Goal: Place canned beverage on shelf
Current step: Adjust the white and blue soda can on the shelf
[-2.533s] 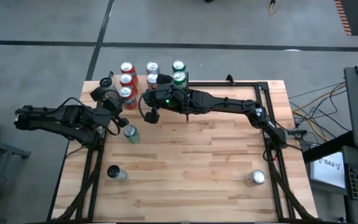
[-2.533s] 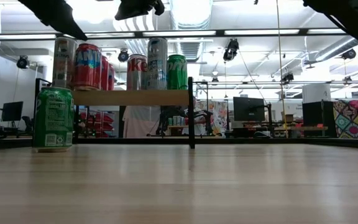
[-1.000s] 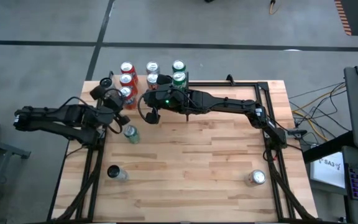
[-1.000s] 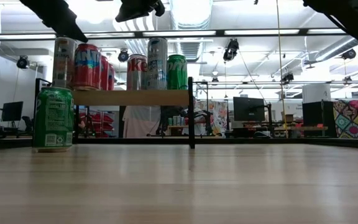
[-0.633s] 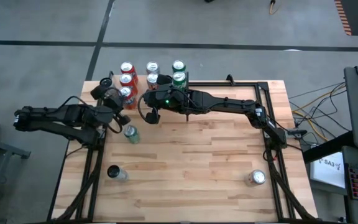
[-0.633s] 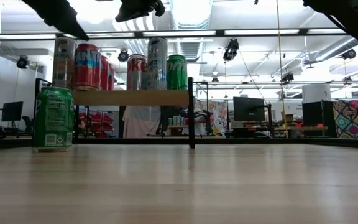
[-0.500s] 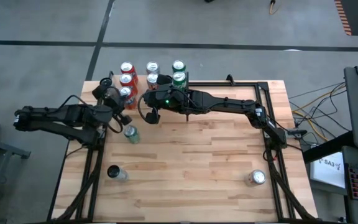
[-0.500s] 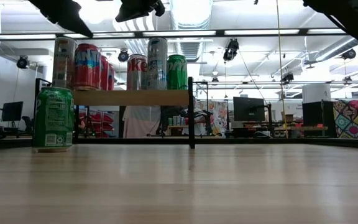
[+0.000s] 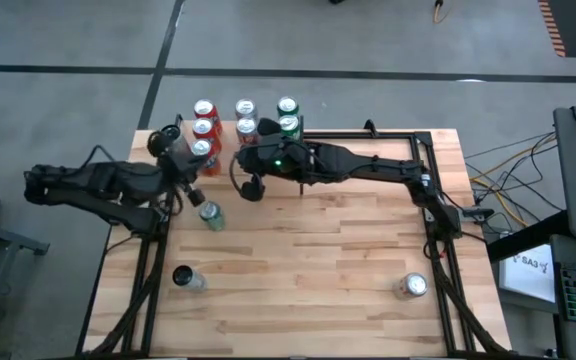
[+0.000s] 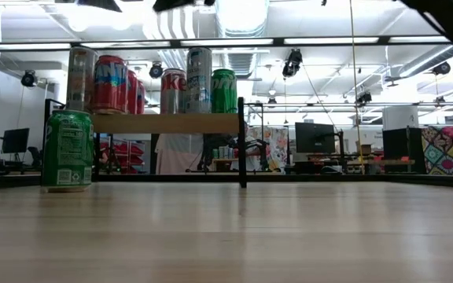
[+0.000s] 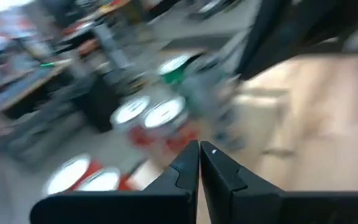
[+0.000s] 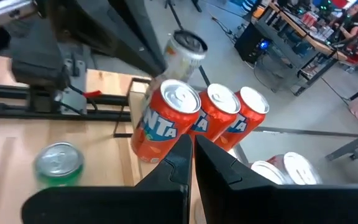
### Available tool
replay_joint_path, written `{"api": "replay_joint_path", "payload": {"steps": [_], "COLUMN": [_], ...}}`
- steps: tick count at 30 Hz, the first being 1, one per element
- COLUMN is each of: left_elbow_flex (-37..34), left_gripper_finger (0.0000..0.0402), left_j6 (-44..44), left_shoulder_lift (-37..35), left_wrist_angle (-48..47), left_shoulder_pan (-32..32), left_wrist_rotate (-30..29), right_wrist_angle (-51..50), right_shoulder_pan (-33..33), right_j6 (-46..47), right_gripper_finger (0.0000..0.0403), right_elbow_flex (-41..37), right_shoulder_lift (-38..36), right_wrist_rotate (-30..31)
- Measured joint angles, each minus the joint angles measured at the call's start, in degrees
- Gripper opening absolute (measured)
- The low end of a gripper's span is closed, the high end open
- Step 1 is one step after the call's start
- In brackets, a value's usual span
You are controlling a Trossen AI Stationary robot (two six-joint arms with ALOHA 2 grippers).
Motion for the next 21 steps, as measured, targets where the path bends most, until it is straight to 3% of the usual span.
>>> {"api": "replay_joint_path", "payload": {"steps": [4, 10, 21], "left_elbow_flex": [1.1, 0.9, 0.9], "left_gripper_finger": [0.0, 0.0, 0.0], "left_j6": [-1.7, -8.2, -17.3], "left_shoulder_lift": [0.0, 1.4, 8.0], "left_wrist_angle": [3.6, 4.6, 5.6], "left_shoulder_pan": [-4.6, -13.6, -25.4], "left_wrist_rotate": [7.6, 8.0, -3.4], "right_wrist_angle": [-5.4, -19.3, -35.7], "right_shoulder_pan": [2.3, 6.2, 13.5], "right_j6": [0.8, 7.6, 22.1], "right_gripper_finger": [0.0009, 0.0009, 0.0009], "right_elbow_flex": [0.0, 0.0, -0.5], "right_shoulder_lift": [-3.3, -8.3, -10.2], "right_wrist_rotate": [-0.2, -3.9, -5.0]}}
